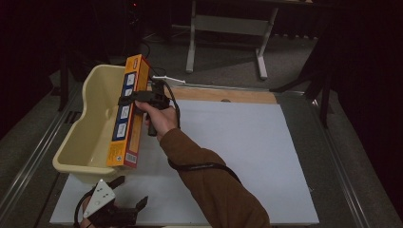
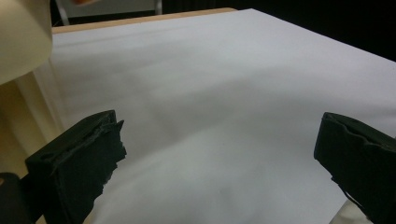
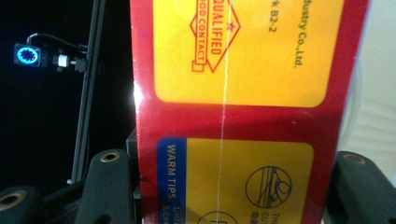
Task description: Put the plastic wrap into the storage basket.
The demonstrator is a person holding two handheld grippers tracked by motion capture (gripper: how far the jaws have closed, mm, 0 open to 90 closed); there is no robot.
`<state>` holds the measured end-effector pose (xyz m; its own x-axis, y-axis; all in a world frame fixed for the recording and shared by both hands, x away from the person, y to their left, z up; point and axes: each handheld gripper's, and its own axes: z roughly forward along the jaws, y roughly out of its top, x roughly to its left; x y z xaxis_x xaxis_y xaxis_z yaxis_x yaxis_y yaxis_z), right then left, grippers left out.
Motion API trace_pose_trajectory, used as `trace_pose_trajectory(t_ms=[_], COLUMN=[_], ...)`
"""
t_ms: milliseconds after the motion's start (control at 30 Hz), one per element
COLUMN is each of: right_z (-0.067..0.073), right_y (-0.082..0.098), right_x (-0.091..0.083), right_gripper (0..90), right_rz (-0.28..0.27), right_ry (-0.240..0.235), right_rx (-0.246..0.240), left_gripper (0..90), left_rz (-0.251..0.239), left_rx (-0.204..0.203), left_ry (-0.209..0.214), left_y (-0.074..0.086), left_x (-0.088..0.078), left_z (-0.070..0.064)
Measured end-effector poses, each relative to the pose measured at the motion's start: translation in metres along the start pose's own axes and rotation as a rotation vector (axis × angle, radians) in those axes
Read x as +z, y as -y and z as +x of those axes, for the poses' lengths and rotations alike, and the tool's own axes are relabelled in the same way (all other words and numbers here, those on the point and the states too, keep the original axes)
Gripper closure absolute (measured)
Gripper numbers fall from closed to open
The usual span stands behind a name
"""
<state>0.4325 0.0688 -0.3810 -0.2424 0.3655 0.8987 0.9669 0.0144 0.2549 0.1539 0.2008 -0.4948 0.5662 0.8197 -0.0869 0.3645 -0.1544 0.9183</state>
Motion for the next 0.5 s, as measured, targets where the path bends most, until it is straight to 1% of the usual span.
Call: trace_pose_trajectory(t_ms=[33, 167, 233, 333, 500], right_z=[0.0, 0.0, 0.0, 0.003, 0.008], right_y=[0.0, -0.001, -0.001, -0.001, -0.002], right_x=[0.002, 0.007, 0.01, 0.013, 0.021], right_gripper=[41.0, 40.8, 40.8, 40.7, 40.5], right_rz=[-0.008, -0.008, -0.014, -0.032, -0.046], right_ry=[0.001, -0.015, -0.015, -0.019, -0.009], right_rx=[0.005, 0.027, 0.038, 0.04, 0.042], left_gripper=[0.8, 0.8, 0.8, 0.8, 0.8], left_rz=[-0.001, 0.0, -0.003, -0.004, -0.006], left_rx=[-0.006, -0.007, -0.008, -0.008, -0.009], left_ry=[0.001, 0.009, 0.01, 0.013, 0.016], left_y=[0.0, 0.001, 0.001, 0.001, 0.0], left_x=[0.0, -0.001, -0.001, -0.001, 0.0], left_z=[0.0, 0.0, 0.0, 0.0, 0.0])
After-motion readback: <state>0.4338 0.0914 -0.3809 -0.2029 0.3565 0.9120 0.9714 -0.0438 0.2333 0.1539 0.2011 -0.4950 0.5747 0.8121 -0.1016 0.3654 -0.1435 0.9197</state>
